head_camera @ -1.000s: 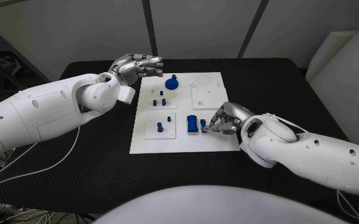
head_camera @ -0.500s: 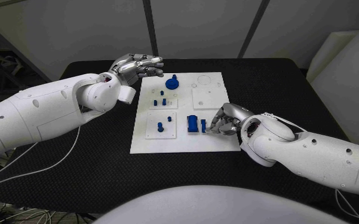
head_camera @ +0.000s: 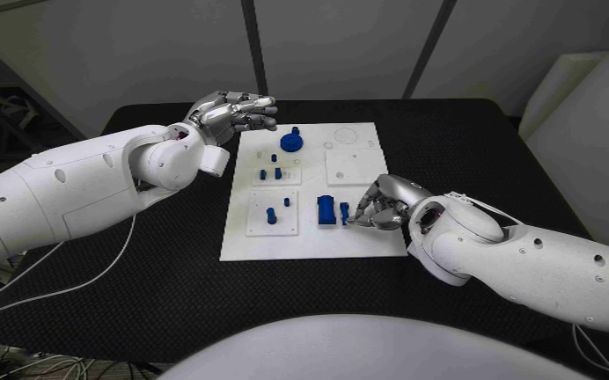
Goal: Assemble the parts on the task board
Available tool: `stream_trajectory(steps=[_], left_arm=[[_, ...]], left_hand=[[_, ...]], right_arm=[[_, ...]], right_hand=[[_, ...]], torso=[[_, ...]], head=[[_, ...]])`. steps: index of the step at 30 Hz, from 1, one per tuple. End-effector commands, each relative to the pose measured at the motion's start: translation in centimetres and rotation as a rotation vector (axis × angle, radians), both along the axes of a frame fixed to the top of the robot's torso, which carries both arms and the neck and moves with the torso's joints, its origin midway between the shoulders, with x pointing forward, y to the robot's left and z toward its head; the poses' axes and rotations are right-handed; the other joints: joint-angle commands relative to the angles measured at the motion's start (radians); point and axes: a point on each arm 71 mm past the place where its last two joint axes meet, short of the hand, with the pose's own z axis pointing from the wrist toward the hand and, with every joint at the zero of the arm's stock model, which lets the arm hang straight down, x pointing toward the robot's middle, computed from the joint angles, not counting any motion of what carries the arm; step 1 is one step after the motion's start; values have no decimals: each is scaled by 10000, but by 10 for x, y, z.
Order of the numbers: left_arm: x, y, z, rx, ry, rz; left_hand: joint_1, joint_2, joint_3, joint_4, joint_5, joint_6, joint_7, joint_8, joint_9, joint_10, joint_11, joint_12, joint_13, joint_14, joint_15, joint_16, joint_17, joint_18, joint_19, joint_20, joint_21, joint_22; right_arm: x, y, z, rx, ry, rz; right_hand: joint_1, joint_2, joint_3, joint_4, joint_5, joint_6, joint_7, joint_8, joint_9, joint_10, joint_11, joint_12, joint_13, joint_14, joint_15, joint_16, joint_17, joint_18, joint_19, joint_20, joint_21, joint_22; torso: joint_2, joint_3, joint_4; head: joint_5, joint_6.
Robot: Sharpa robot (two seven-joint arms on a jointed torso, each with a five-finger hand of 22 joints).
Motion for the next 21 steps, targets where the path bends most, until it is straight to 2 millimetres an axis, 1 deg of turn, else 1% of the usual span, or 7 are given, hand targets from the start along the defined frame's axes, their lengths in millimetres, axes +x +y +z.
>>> stream_trajectory(steps=[1,8,12,15,17,19,21], left_arm=[[0,-1,1,-99,-37,-102],[0,-1,1,-127,-153,-7],[3,-1,-1,-159,-368,236],[7,-2,-4,-168,-554,598],[11,-1,-8,-174,-664,969],[15,1,-12,-177,-731,1365],[20,4,-17,-100,-847,1975]], left_hand=[[-32,48,-66,-13,-49,-66,-20,-34,-14,-77,4,-67,0,22,35,-54,15,-146,2,44,-34,-12],[-20,87,-76,-7,-51,-52,-42,-13,-10,-74,-2,-50,7,19,41,-92,25,-145,-3,52,-49,-60],[28,185,-54,-4,-54,91,-156,69,25,28,-63,17,20,-8,28,-162,32,-141,-40,51,-83,-132],[64,250,-31,-5,-51,188,-230,119,48,102,-101,56,14,-92,35,-260,20,-147,-103,56,-124,-191],[83,281,-19,-7,-52,218,-253,131,54,126,-110,65,5,-145,48,-331,9,-154,-163,65,-161,-237],[96,316,-7,-1,-52,249,-269,141,58,154,-110,72,-7,-264,90,-462,-18,-173,-310,96,-255,-325],[62,344,0,56,-64,156,-246,77,19,136,-67,55,-20,-791,242,-629,-172,-219,-799,219,-596,-609]], right_arm=[[-6,1,9,740,-197,423],[-7,-8,28,2904,-104,587],[12,-23,34,4730,-27,-25],[34,-38,34,6143,150,-833],[50,-48,34,7037,225,-1393],[63,-55,33,7651,194,-1749],[81,-61,33,8183,-29,-1975]], right_hand=[[-35,-51,-57,9,-20,-141,35,-78,-11,-18,25,-67,-26,570,-64,-48,399,-75,1054,-73,29,2635],[294,-64,-72,-95,-22,-1439,400,-108,-278,-476,317,-1228,-692,336,154,-688,-455,-50,1013,70,-92,2598],[863,120,59,-358,-21,-1879,573,-91,-419,-1423,483,-3610,-2151,-126,303,-1978,-1978,349,336,254,-2063,1967],[1297,311,201,-533,48,-2097,788,-87,-503,-2787,631,-6351,-3954,-1353,528,-4916,-5005,1059,-1146,414,-5997,525],[1655,440,388,-627,-63,-2386,960,-89,-639,-3304,865,-7508,-4975,-2228,727,-6973,-6590,1587,-2746,664,-10016,-1219],[1933,456,640,-627,120,-2668,1247,-79,-935,-3403,1266,-8960,-6561,-2679,1233,-8563,-7375,1779,-3472,884,-11851,-2470],[2222,368,939,-723,412,-2679,1366,-131,-1209,-3459,1502,-9896,-7696,-3338,1402,-9920,-8112,1643,-3962,1234,-12820,-3274]], torso=[[-17,-13,4],[-123,-44,-7],[-307,-85,-30],[-491,-120,-32],[-631,-142,-36],[-749,-155,-53],[-884,-165,-100]], head=[[5,0],[-74,0],[-145,0],[-227,14],[-285,175],[-323,363],[-314,562]])
